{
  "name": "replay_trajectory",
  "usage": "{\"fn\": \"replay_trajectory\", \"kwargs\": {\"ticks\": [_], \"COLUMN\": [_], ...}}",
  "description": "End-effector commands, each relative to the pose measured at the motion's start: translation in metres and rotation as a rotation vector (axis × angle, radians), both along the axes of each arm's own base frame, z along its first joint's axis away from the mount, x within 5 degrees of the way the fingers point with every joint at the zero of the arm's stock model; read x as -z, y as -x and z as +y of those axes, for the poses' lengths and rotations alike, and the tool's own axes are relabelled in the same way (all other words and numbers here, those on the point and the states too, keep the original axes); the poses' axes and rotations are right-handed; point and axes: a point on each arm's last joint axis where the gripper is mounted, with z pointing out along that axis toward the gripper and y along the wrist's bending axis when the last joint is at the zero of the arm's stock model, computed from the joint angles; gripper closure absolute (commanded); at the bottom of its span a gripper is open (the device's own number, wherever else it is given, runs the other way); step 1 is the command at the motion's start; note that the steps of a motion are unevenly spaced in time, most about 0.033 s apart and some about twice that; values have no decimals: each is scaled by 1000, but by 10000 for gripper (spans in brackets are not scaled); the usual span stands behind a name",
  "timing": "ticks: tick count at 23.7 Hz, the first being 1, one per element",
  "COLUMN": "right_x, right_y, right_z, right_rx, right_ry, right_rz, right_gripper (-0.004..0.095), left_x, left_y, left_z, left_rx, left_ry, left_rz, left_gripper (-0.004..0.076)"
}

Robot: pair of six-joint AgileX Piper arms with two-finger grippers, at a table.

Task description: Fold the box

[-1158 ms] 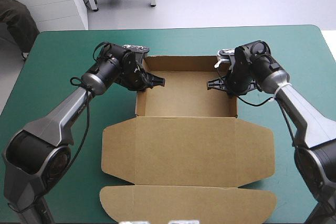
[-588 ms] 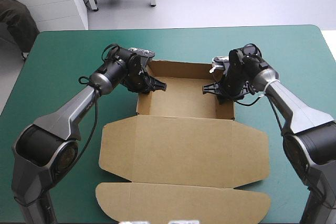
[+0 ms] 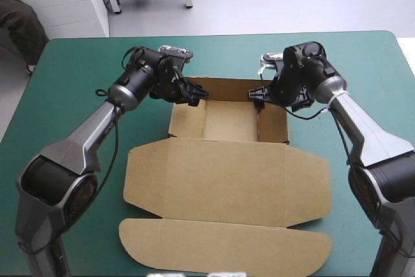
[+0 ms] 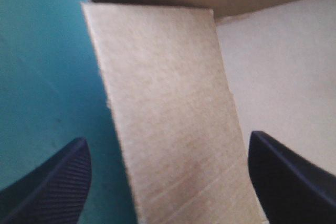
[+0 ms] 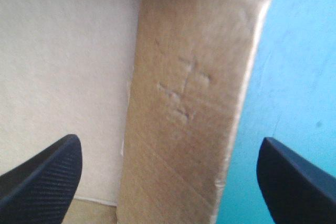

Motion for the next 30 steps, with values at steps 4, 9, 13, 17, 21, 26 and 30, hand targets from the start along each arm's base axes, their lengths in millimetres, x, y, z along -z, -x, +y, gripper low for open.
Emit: {"fn": "replay_trajectory", "kwargs": {"ticks": [4,9,13,17,21,26,30], "right_x": [-92,-121,-145,-140,-112,-93,-67], "right_y": [14,34,59,75,86,68,46], "right_z": [-10,-16,-22,-32,-36,-30,-23], "right_rx": [28,45,39,47,50,50,50], "right_ry": [-64,-108,-159,-112,-78,-74,-36], "right_rz": [-248,-316,-364,-350,-257,-260,-210], "right_gripper": [75,76,76,76,76,76,76], "left_x": [-92,-132,-152,-161,-159,-126,-88], "left_y": [15,34,57,86,137,208,250], "left_z": [21,36,49,62,93,134,157], "left_rx": [-36,-35,-36,-11,4,16,20], "left_ry": [-40,-56,-34,-17,-62,-90,-98], "left_rz": [-190,-305,-343,-339,-352,-358,-345], "left_gripper": [251,680,721,721,721,721,722]}}
